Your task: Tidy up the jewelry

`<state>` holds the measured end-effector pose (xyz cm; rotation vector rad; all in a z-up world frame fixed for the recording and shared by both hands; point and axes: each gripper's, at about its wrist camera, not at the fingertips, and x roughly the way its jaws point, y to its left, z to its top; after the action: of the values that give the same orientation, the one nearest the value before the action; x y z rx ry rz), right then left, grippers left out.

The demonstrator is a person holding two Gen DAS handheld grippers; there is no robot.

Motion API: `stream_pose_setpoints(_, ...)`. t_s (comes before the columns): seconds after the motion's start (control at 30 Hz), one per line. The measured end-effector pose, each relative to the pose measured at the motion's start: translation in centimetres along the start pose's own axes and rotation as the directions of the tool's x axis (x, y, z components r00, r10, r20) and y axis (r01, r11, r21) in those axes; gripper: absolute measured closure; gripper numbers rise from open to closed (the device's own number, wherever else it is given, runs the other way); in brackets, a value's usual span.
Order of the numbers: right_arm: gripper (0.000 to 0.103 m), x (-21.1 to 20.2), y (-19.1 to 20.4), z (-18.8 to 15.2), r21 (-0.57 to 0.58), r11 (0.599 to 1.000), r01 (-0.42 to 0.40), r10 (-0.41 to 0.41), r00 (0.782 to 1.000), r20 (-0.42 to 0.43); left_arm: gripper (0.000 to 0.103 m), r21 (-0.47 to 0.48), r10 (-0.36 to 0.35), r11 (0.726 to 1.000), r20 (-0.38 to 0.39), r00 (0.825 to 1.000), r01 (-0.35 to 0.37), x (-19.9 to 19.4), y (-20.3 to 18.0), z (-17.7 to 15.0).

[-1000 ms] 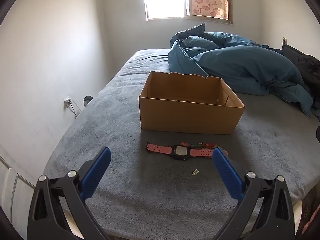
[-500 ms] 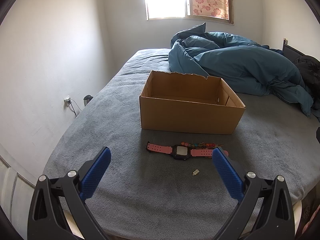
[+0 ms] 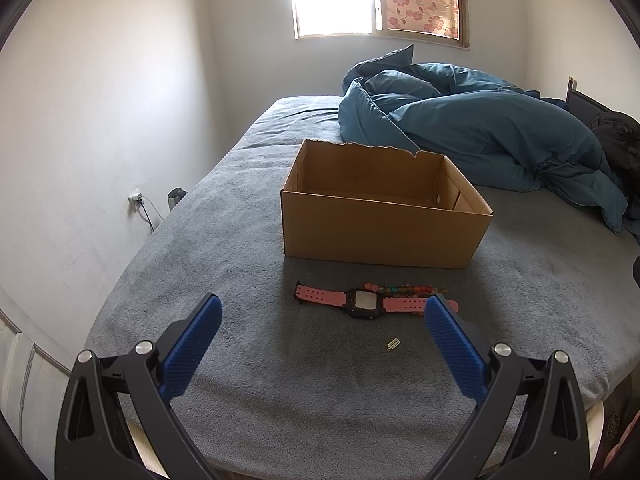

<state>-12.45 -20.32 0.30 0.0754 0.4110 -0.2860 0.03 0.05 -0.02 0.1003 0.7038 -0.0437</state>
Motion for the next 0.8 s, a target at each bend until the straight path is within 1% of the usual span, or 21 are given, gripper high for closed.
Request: stream_pose_setpoints(0.8, 0.006, 0.36, 0.1, 0.05, 0.001, 1.0, 0.001, -0.001, 1.0, -0.002, 0.004, 0.0, 0.0, 1.0, -0.002, 1.0, 0.0, -0.01, 0.04, -0.01)
